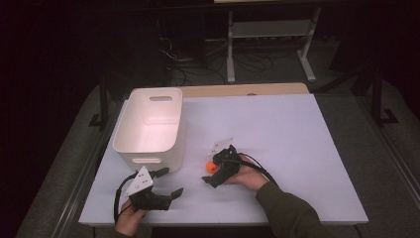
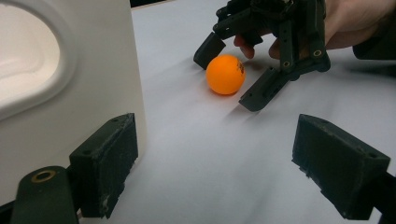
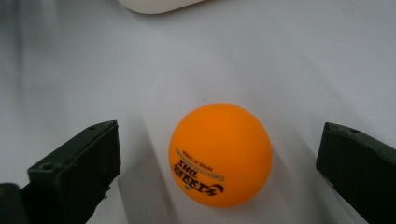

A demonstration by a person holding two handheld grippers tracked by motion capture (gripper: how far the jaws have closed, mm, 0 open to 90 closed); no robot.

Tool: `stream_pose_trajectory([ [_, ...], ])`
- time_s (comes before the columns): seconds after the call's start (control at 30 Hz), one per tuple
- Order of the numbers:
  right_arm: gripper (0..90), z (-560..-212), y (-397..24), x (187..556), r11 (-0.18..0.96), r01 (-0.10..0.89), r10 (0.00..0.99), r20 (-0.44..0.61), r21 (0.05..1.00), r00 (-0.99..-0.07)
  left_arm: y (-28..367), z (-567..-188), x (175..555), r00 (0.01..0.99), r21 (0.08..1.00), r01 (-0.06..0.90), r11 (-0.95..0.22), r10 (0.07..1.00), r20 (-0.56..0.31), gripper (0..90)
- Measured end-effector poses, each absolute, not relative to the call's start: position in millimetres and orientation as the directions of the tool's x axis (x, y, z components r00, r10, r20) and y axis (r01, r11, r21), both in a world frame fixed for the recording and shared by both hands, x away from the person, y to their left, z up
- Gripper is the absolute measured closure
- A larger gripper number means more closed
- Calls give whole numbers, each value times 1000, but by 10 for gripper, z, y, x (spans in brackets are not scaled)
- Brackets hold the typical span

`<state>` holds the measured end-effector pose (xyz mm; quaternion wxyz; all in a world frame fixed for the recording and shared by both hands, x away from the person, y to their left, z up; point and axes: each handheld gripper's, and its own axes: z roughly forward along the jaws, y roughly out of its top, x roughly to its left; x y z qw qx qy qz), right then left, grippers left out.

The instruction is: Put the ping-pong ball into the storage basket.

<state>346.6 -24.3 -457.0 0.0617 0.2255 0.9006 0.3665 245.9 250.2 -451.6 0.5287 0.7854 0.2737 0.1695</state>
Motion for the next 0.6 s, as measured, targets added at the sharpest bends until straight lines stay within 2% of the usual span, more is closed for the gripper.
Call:
stream_pose_trajectory([
  [0.1,4,-4563,-246,3462,631,359,452,50,688,-890,2500,-4516,2459,793,923,249,-293,609,-21,141],
  [0.37,130,-4533,-269,3434,628,334,447,25,702,-894,2500,-4516,2459,792,923,250,-293,610,-21,141],
  [0.6,184,-4533,-276,3426,630,334,448,22,701,-894,2498,-4517,2456,792,923,249,-292,610,-20,141],
])
